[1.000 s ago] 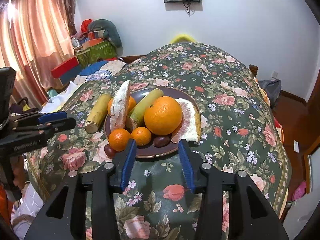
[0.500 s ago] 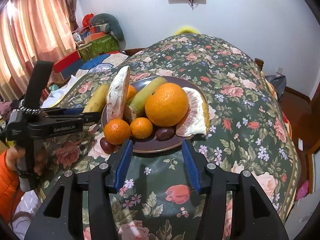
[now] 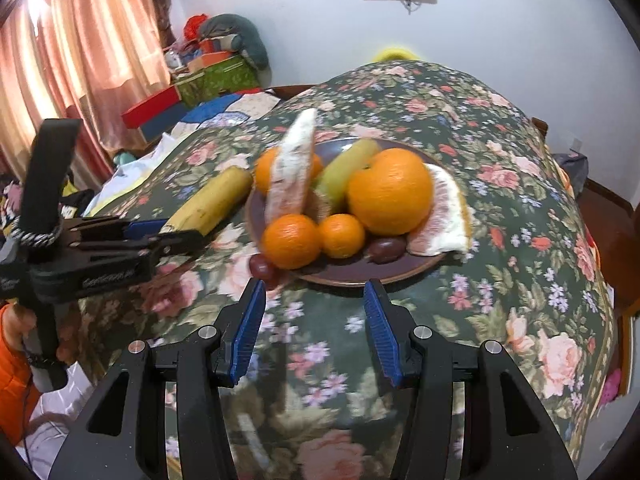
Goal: Organize fruits
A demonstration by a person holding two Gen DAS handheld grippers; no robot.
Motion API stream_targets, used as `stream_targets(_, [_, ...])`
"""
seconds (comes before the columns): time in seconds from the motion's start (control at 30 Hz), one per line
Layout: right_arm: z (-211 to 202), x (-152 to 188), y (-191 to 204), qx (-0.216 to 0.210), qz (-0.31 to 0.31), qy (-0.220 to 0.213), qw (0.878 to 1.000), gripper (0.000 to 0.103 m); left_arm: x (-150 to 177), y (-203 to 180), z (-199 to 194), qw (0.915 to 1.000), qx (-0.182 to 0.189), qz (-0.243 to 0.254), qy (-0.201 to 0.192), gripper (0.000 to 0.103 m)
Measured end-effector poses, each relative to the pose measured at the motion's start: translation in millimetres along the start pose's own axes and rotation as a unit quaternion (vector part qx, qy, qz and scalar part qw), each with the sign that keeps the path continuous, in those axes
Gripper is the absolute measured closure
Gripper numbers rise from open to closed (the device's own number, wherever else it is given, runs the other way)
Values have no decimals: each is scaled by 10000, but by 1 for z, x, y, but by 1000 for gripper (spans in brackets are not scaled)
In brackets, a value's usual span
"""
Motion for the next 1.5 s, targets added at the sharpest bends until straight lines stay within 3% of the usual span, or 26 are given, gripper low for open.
stream_targets(0.3, [30, 2, 22, -221, 38, 334, 9992, 56, 35, 21, -35, 9998, 146, 73, -76, 67])
stream_targets(0.43, [39, 2, 24, -250, 167, 427, 9986, 66, 45, 25, -42, 9996, 239, 124, -101, 67])
stream_targets(0.53, [44, 1, 26, -294, 206, 500, 9981, 68, 47, 27, -45, 9994, 287, 192, -84, 67])
stream_targets(0.8, [53, -2, 34, -230, 145, 528, 9982, 68, 38, 27, -39, 9984, 543, 112, 79, 67])
stream_targets(0.93, [56, -4, 36, -181, 140, 491, 9985, 69, 31, 26, -36, 9984, 537, 144, 97, 66])
stream_targets(1.07, [59, -6, 36, -52, 27, 439, 9990, 81, 22, 25, -31, 9984, 545, 100, 117, 65])
stream_targets(1.5, [39, -6, 33, -301, 167, 242, 9991, 81, -6, 18, 4, 9983, 401, 109, 401, 65])
Point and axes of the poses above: each gripper's, at about its wrist camera, not at the fingertips, and z roughly the way its jaws point, y to its left, x to its underside, the point moved 9 cm from there along z, roughly the way its jaws point, and after that the axes turned 8 degrees about -z, right-handed, at the moved point
